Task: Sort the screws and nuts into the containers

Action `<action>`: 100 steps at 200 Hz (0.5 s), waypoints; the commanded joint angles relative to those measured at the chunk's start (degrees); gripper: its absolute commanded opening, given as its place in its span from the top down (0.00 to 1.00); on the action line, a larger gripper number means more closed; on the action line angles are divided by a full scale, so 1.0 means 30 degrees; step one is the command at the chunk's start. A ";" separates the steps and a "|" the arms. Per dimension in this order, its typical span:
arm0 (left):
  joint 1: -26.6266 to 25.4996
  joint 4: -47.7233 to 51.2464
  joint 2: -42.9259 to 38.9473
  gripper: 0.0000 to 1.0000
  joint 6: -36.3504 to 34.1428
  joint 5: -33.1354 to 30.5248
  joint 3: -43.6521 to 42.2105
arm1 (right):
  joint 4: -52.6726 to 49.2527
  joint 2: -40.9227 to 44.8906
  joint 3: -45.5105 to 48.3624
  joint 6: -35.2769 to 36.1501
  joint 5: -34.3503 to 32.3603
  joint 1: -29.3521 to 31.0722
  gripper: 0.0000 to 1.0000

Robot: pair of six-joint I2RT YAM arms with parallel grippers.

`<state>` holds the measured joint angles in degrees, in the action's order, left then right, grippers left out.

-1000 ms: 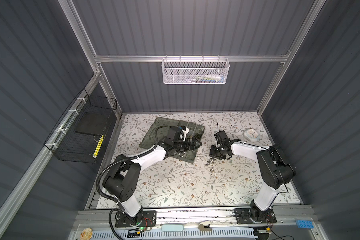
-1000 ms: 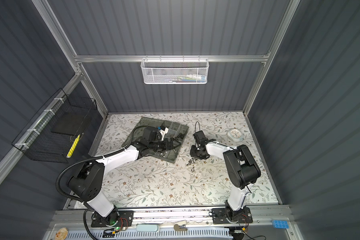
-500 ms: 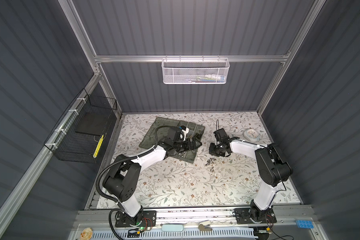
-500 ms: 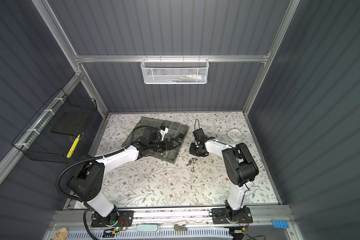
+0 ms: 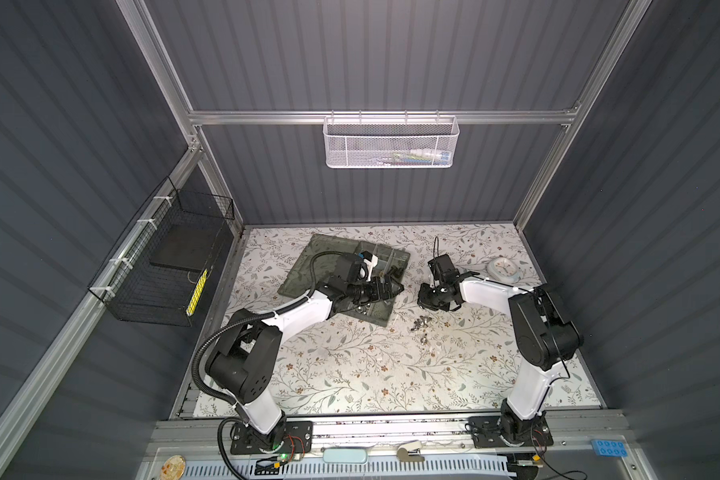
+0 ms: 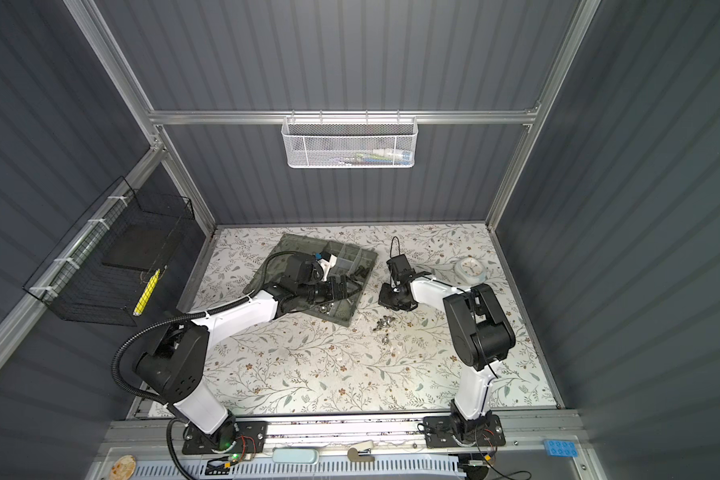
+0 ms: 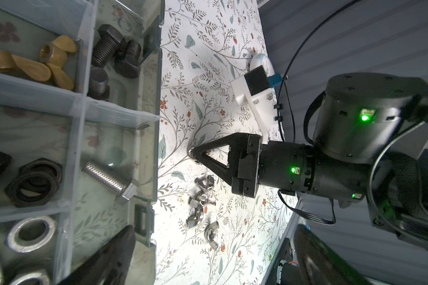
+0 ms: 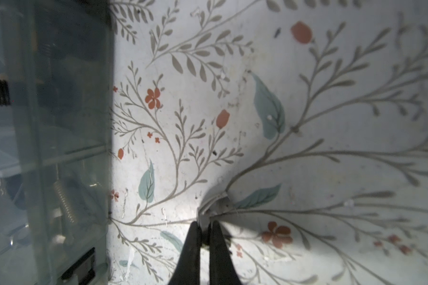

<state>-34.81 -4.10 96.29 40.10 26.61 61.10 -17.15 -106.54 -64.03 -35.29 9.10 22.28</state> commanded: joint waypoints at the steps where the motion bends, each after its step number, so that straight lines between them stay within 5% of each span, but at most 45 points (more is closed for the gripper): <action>1: -0.0028 0.0208 0.0160 0.00 -0.0371 -0.0062 0.0378 | -0.0583 -0.0592 -0.0034 0.0235 -0.0089 -0.0052 0.98; 100: 0.0001 0.1117 -0.0541 0.00 -0.1433 -0.0854 0.0784 | 0.2407 0.2106 0.1066 -0.0109 0.2114 -0.0797 1.00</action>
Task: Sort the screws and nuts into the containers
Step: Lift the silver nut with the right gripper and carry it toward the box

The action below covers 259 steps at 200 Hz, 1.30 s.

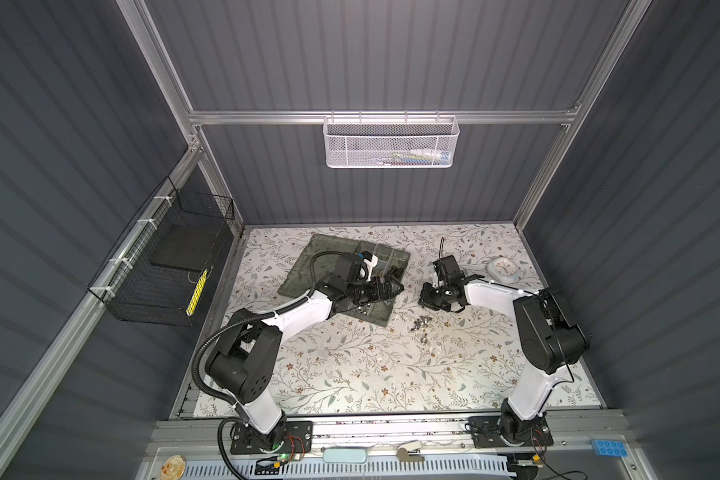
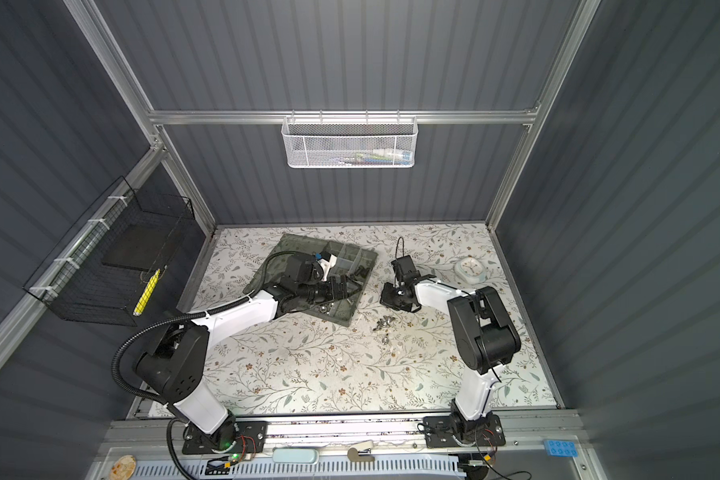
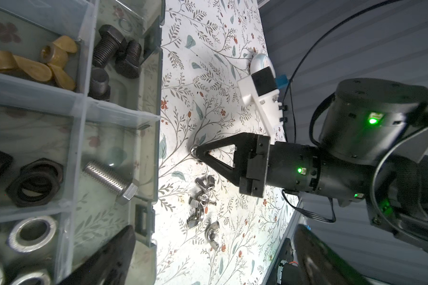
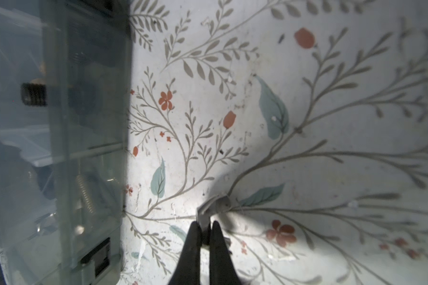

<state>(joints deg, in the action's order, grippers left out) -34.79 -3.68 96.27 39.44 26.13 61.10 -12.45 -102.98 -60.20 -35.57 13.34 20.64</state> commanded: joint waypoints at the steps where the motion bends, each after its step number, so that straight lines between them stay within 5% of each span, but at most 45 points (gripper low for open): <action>1: -0.0006 0.1015 -0.0564 0.00 -0.1263 -0.0732 0.0814 | 0.0840 0.0923 -0.0236 -0.0011 0.0705 -0.0256 1.00; 96: 0.1078 0.2092 -0.1298 0.00 -0.2176 -0.1891 0.1197 | 0.3335 -0.1072 -0.4872 -0.0203 0.3610 -0.0948 1.00; 259: 0.2601 0.1609 -0.0282 0.00 -0.1633 -0.1299 0.1078 | 0.8013 -1.0197 -1.3086 -0.0971 0.8072 -0.0766 1.00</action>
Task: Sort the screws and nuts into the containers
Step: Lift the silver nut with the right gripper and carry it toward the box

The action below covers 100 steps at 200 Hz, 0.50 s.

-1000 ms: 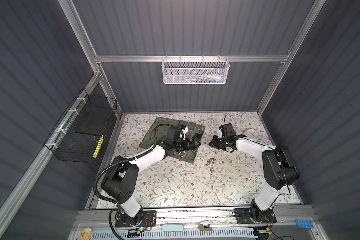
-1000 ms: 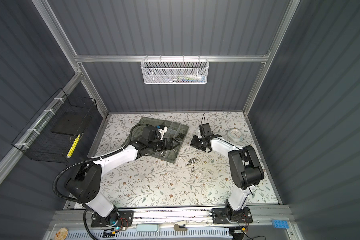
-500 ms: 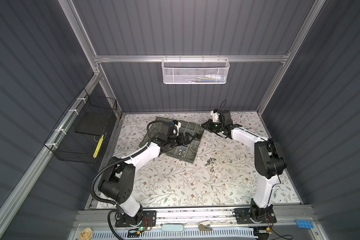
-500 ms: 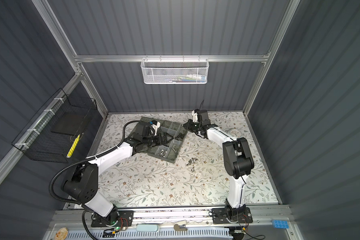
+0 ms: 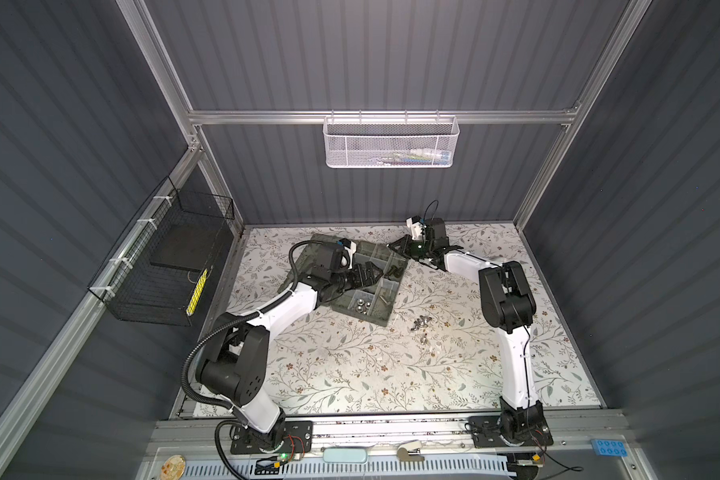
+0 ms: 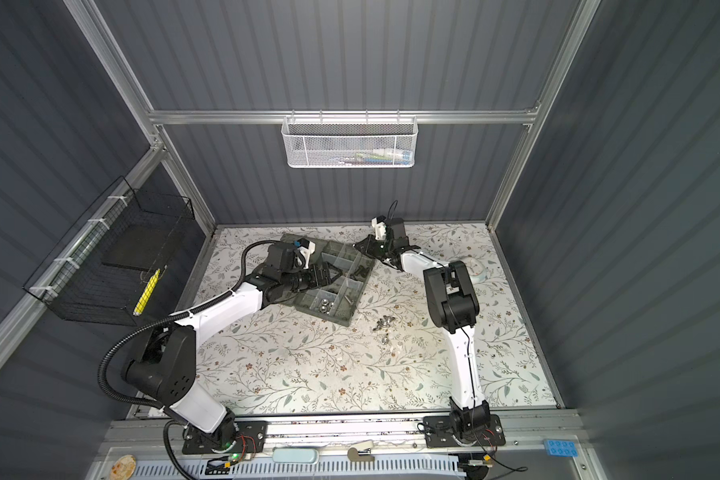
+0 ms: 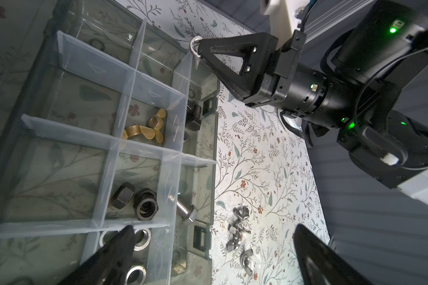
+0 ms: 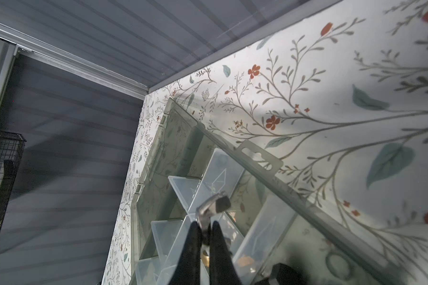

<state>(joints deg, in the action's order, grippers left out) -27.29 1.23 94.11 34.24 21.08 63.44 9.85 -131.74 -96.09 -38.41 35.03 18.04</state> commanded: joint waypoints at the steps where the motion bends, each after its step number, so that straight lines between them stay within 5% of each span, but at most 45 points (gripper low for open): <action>1: 0.0102 -0.0031 0.0459 0.00 0.0101 0.0385 0.0299 | 0.0539 -0.0642 -0.1157 -0.0011 0.0839 0.0105 1.00; 100: 0.0122 -0.0208 0.0699 0.00 0.0298 0.0593 0.0215 | -0.0365 -0.1606 -0.1631 0.0235 0.0740 0.0598 0.99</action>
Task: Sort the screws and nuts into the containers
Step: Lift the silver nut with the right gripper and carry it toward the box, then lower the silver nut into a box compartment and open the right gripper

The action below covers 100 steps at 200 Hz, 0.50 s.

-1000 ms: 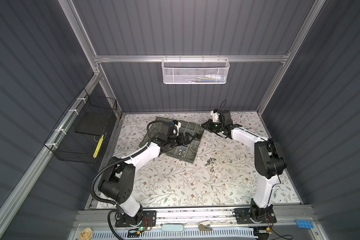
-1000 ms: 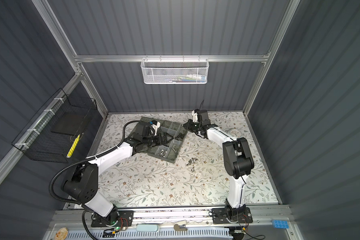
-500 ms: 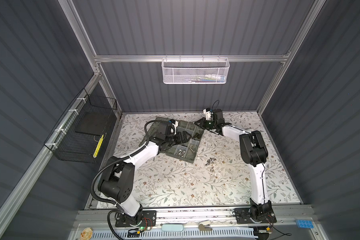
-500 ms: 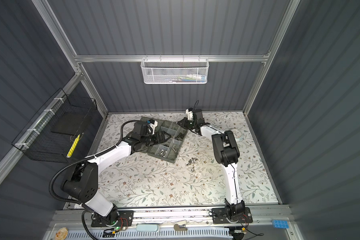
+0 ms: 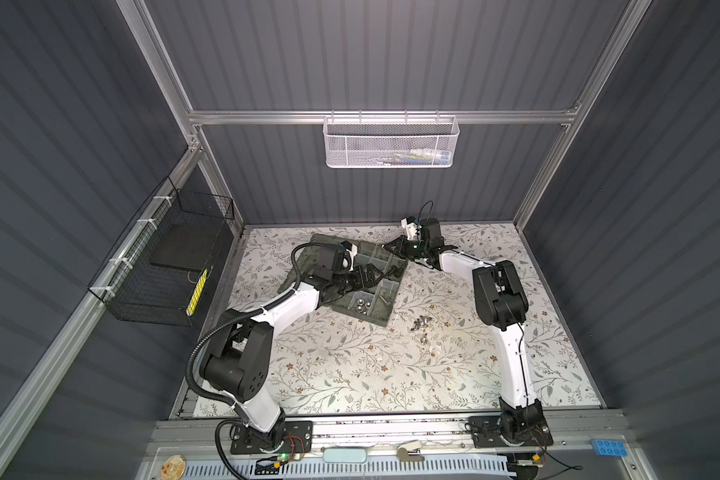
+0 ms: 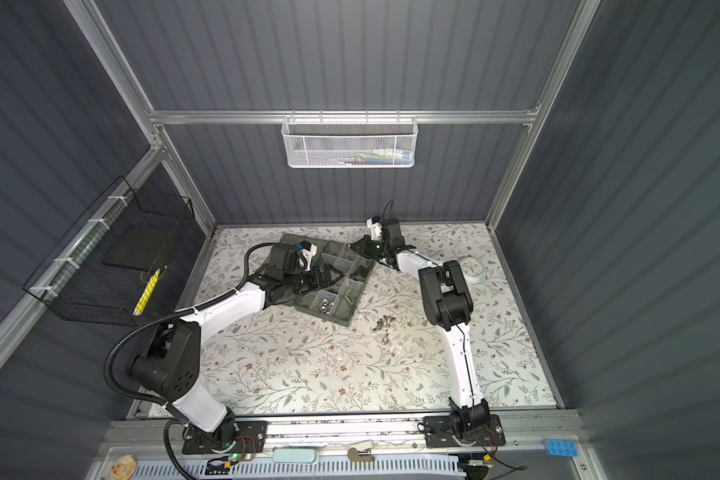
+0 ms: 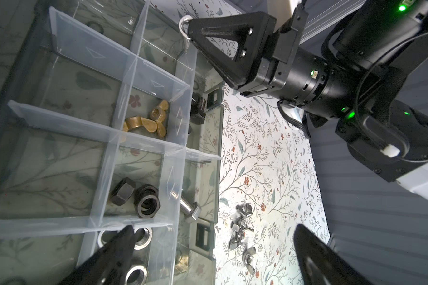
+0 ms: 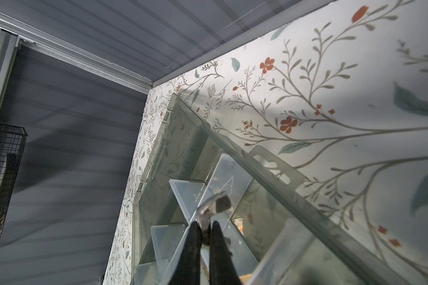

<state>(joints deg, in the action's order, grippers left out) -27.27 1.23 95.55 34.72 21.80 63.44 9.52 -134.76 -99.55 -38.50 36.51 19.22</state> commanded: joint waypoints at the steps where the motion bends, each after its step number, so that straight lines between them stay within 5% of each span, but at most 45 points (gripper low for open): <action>1: 0.0119 -0.0207 0.0224 0.00 0.0142 0.0351 0.0213 | -0.0264 -0.0590 -0.0480 0.0250 0.0248 0.0194 0.99; 100: 0.0095 -0.0412 0.0260 0.00 0.0314 0.0540 0.0095 | -0.2018 -0.1098 -0.1044 0.0759 -0.0299 0.0285 0.96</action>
<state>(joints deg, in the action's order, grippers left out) -27.27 0.38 95.55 35.16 22.52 63.44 5.56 -137.10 -101.71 -37.41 36.27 19.88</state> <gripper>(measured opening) 0.997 0.078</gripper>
